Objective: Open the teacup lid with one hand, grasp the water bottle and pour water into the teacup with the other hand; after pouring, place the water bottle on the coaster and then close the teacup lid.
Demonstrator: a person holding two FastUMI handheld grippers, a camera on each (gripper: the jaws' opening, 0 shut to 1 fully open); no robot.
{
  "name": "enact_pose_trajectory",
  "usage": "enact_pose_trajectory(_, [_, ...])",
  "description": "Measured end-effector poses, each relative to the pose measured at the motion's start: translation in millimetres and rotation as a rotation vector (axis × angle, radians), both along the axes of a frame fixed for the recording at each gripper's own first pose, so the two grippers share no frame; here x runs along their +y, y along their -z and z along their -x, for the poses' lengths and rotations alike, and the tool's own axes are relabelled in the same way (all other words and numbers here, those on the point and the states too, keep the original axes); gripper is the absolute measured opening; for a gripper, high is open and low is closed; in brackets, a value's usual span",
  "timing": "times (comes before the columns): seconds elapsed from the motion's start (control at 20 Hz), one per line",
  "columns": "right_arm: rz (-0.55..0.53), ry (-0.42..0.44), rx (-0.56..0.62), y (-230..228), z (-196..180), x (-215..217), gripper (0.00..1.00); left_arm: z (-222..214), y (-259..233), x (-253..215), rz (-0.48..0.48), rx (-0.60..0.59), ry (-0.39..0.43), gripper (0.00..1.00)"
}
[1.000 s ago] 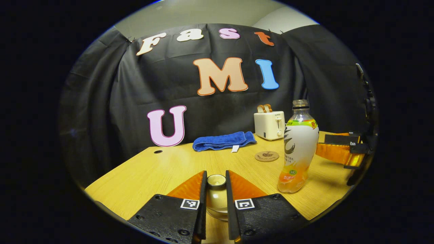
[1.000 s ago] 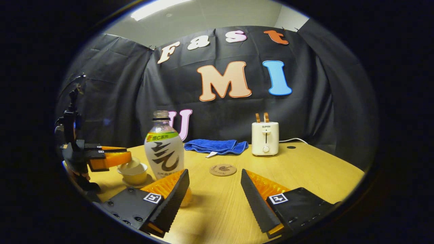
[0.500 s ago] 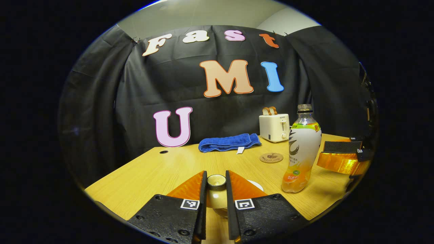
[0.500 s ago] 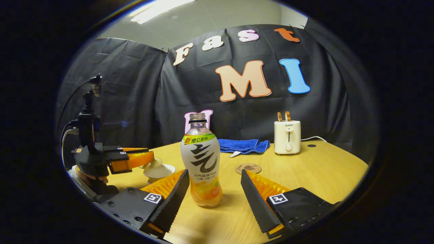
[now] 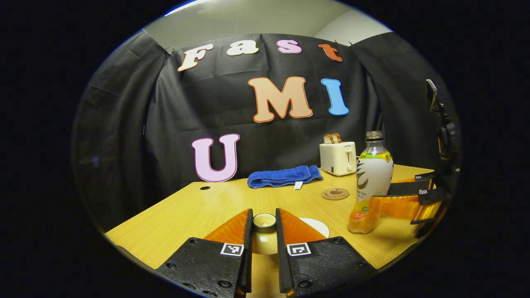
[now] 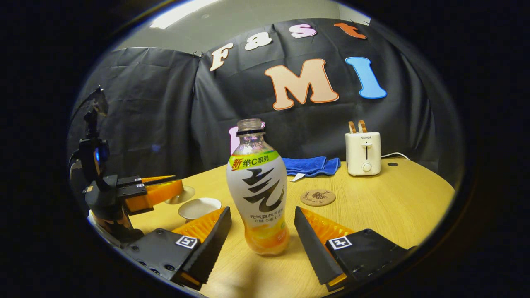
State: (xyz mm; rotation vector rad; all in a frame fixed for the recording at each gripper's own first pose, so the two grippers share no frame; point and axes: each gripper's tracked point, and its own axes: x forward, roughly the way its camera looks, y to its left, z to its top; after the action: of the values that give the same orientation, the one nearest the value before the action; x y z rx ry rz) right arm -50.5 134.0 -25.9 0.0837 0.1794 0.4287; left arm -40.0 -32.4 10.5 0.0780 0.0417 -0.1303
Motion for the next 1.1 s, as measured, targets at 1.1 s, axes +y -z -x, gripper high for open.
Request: enact_pose_trajectory(1.1, [0.434, 0.084, -0.193, -14, -38, -17, 0.58, 0, 0, 28, 0.016, 0.003, -0.059, 0.23])
